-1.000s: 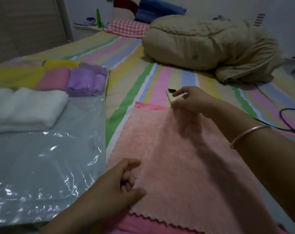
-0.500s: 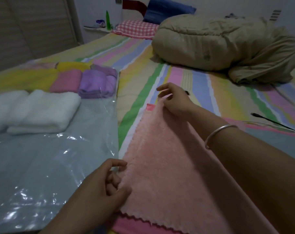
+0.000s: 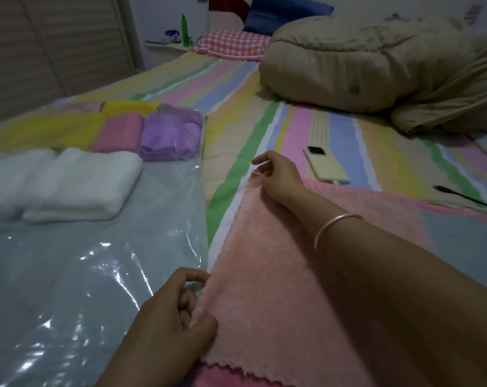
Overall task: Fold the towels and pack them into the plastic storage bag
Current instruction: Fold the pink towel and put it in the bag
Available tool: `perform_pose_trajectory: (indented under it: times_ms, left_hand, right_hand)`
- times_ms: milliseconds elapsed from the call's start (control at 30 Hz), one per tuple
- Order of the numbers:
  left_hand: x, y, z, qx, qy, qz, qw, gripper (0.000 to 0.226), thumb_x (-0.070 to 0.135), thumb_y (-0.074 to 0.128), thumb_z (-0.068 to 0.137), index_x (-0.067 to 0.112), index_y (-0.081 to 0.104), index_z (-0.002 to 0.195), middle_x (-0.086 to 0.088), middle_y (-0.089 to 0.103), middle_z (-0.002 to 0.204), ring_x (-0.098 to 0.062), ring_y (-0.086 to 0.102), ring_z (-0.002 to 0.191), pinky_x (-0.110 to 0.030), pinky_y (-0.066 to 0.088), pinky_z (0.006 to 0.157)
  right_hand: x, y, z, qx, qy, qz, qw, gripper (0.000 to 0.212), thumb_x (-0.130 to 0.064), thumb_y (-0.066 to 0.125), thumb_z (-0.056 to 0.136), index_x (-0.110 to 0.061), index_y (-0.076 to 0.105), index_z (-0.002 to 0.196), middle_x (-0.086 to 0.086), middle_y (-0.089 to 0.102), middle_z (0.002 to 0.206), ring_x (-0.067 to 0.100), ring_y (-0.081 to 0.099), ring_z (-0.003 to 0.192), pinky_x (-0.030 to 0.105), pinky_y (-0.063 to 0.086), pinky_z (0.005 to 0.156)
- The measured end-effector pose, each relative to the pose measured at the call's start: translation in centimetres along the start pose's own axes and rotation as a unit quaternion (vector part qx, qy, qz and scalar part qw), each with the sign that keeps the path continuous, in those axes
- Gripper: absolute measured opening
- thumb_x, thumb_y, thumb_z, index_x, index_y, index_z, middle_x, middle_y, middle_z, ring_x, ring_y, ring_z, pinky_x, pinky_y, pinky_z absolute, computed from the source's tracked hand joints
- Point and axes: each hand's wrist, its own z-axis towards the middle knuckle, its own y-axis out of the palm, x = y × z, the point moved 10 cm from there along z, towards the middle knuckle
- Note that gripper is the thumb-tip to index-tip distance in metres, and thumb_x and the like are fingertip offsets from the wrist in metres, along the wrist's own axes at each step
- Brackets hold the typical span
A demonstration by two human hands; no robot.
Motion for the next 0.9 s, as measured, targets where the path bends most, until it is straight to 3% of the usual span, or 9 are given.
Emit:
perform_pose_trajectory:
  times_ms: [133,233,333,433,500,633,733,800,900]
  left_hand:
    - [1.1,0.1,-0.9,0.064,0.011,0.126,0.990,0.053,0.019,0.065,0.067,0.042,0.043,0.110,0.019,0.057,0.068,-0.002,0.054,0.057,-0.023,0.039,0.055]
    - [2.5,0.4,-1.5,0.085,0.020,0.258,0.962,0.080,0.029,0.063,0.070,0.048,0.018,0.133,0.014,0.059,0.094,-0.004,0.059,0.076,-0.028,0.047,0.064]
    - [4.8,1.4,-1.3,0.109,0.120,0.424,0.891,0.090,0.019,0.067,0.060,0.025,0.033,0.143,-0.008,0.037,0.145,-0.031,0.051,0.117,-0.043,0.050,0.083]
    - [8.3,5.5,-1.6,0.087,0.300,0.391,0.866,0.066,0.012,0.052,0.062,0.010,0.055,0.129,-0.020,0.040,0.146,-0.039,0.041,0.132,-0.048,0.033,0.105]
    - [9.4,7.9,-0.6,0.043,0.330,0.350,0.876,0.056,0.021,0.039,0.078,0.011,0.055,0.131,-0.016,0.041,0.148,-0.031,0.038,0.136,-0.045,0.028,0.111]
    - [6.0,9.1,4.2,-0.004,0.225,0.442,0.868,0.076,0.059,0.014,0.083,0.020,0.039,0.144,-0.013,0.033,0.153,-0.028,0.031,0.141,-0.049,0.024,0.115]
    - [2.8,7.2,5.8,0.023,0.088,0.492,0.866,0.099,0.078,-0.001,0.069,0.026,0.028,0.148,-0.015,0.024,0.156,-0.032,0.027,0.142,-0.047,0.017,0.116]
    - [3.8,7.2,4.8,0.056,0.099,0.490,0.864,0.093,0.073,0.008,0.076,0.017,0.040,0.143,-0.025,0.034,0.149,-0.039,0.034,0.137,-0.051,0.022,0.114]
    - [7.1,9.0,1.7,0.066,0.231,0.441,0.865,0.063,0.050,0.029,0.089,0.008,0.059,0.124,-0.023,0.051,0.136,-0.037,0.045,0.130,-0.054,0.033,0.107]
  right_hand:
    - [-0.1,-0.4,-1.4,0.007,-0.007,-0.067,0.998,0.043,0.001,0.052,0.082,-0.015,0.055,0.122,0.007,0.060,0.121,0.023,0.056,0.111,0.033,0.045,0.093]
    - [-0.3,-2.3,-4.7,-0.008,-0.048,-0.171,0.984,0.045,-0.018,0.057,0.086,-0.018,0.050,0.131,0.008,0.052,0.130,0.026,0.048,0.119,0.037,0.041,0.098]
    - [0.7,-6.1,-10.5,-0.006,-0.101,-0.241,0.965,0.041,-0.029,0.054,0.091,-0.018,0.053,0.131,0.008,0.054,0.133,0.028,0.048,0.123,0.037,0.037,0.103]
    - [4.3,-10.5,-16.8,-0.016,-0.100,-0.276,0.956,0.042,-0.032,0.043,0.092,-0.016,0.062,0.126,0.012,0.055,0.136,0.032,0.050,0.125,0.039,0.034,0.107]
    - [7.4,-13.8,-20.7,-0.014,-0.077,-0.277,0.958,0.045,-0.034,0.037,0.092,-0.015,0.065,0.122,0.012,0.058,0.133,0.035,0.053,0.122,0.042,0.037,0.104]
    - [10.8,-18.2,-27.5,-0.002,-0.068,-0.275,0.959,0.057,-0.006,0.048,0.077,-0.020,0.056,0.131,0.011,0.056,0.134,0.033,0.056,0.119,0.037,0.036,0.101]
    - [9.8,-18.2,-30.7,-0.016,-0.087,-0.252,0.964,0.057,-0.023,0.054,0.082,-0.030,0.044,0.138,0.001,0.050,0.141,0.017,0.048,0.126,0.021,0.034,0.104]
    - [7.9,-17.5,-31.6,-0.022,-0.114,-0.243,0.963,0.056,-0.037,0.052,0.083,-0.027,0.048,0.137,-0.003,0.047,0.143,0.010,0.045,0.126,0.015,0.032,0.101]
    - [5.4,-16.3,-32.0,-0.031,-0.169,-0.264,0.949,0.056,-0.029,0.047,0.073,-0.022,0.058,0.128,-0.002,0.051,0.140,0.012,0.051,0.120,0.019,0.041,0.095]
